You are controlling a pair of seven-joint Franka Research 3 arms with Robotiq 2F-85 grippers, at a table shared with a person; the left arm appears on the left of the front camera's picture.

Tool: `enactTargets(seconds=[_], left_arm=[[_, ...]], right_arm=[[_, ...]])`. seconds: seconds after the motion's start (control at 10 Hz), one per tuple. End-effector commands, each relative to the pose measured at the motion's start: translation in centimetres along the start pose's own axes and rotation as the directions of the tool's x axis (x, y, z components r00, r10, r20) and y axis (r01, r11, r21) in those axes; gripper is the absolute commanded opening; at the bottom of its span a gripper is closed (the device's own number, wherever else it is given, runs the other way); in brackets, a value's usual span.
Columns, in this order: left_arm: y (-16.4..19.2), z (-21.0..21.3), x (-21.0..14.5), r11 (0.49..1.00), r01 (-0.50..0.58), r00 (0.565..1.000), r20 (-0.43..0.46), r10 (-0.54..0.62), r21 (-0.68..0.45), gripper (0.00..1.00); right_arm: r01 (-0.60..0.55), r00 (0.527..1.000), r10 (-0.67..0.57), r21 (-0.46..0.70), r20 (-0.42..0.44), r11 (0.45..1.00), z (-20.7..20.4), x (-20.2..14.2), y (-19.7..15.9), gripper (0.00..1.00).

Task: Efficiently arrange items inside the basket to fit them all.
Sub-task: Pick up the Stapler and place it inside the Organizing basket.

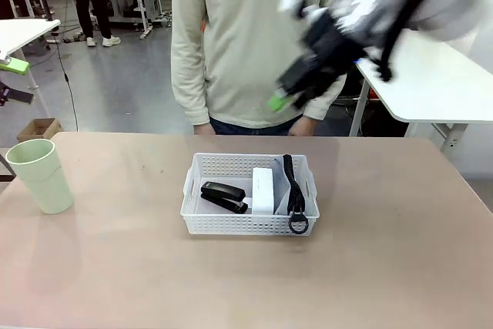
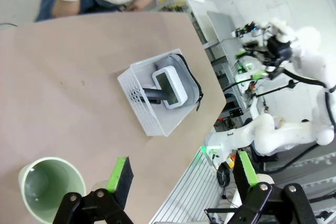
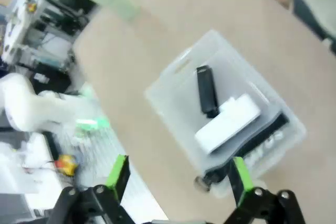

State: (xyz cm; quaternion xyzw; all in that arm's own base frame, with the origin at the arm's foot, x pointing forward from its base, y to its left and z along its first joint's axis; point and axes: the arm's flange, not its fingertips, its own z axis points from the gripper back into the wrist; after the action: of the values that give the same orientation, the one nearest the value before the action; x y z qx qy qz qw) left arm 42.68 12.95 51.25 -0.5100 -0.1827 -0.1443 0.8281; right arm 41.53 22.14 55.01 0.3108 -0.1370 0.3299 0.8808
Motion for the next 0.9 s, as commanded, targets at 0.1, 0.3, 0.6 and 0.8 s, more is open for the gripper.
enactTargets(seconds=[0.1, 0.3, 0.6, 0.8], left_arm=[[-0.1, 0.1, -0.1, 1.0, 0.008, 1.0, -0.01, -0.008, 0.001, 1.0], [-0.1, 0.1, -0.1, 1.0, 0.008, 1.0, -0.01, -0.008, 0.001, 1.0], [-0.1, 0.1, -0.1, 1.0, 0.008, 1.0, -0.01, -0.008, 0.001, 1.0], [-0.1, 0.1, -0.1, 1.0, 0.008, 1.0, -0.01, -0.008, 0.001, 1.0]], right_arm=[[0.053, 0.984, -0.109, 0.347, 0.142, 0.936, 9.6, -15.4, -6.2, 1.0], [0.046, 0.975, -0.163, 0.585, 0.149, 0.81, 12.4, -23.9, -10.7, 1.0], [0.3, 0.873, -0.487, 0.739, 0.043, 0.603, 8.4, -32.9, -17.8, 1.0], [0.154, 0.938, -0.324, 0.689, 0.124, 0.708, 12.1, -29.9, -11.5, 1.0]])
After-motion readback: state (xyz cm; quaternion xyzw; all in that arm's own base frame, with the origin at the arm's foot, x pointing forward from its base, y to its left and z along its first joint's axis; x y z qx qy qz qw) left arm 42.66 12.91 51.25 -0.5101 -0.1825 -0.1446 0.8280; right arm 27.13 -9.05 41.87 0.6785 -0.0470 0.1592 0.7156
